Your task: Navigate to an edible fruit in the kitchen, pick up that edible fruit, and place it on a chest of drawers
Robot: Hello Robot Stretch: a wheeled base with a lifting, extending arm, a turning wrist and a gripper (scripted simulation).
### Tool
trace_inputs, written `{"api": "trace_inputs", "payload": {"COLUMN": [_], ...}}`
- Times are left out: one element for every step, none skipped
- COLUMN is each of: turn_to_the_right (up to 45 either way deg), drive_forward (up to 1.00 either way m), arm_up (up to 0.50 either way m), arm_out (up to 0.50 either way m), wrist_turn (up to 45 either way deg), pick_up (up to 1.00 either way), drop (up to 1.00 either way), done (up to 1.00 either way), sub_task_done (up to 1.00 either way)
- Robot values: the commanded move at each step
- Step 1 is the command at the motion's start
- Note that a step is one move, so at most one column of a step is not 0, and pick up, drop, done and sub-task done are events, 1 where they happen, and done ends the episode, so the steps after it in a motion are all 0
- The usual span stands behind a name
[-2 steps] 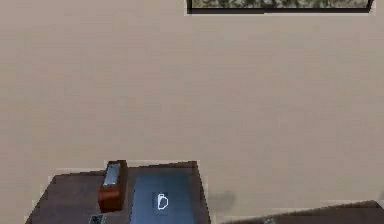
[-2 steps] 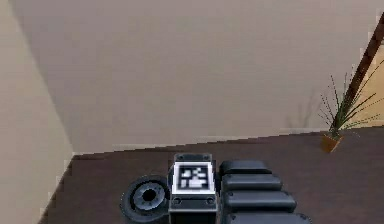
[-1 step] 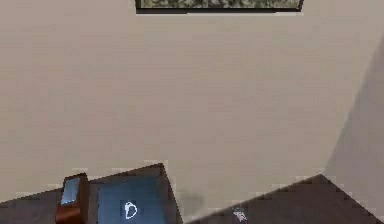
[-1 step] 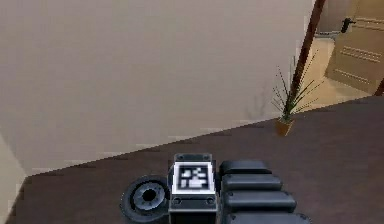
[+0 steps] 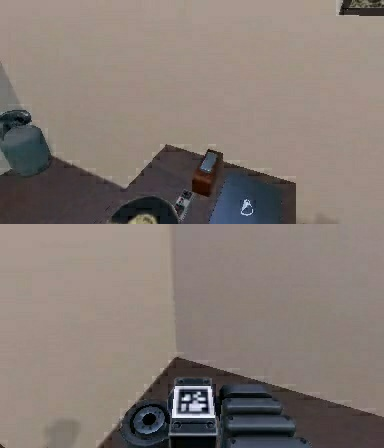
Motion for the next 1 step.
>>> {"api": "trace_inputs", "payload": {"turn_to_the_right": [36.0], "drive_forward": [0.0], "arm_up": [0.0], "arm_out": [0.0], "wrist_turn": [0.0], "pick_up": [0.0], "drop": [0.0], "done": [0.0], "sub_task_done": [0.0]}}
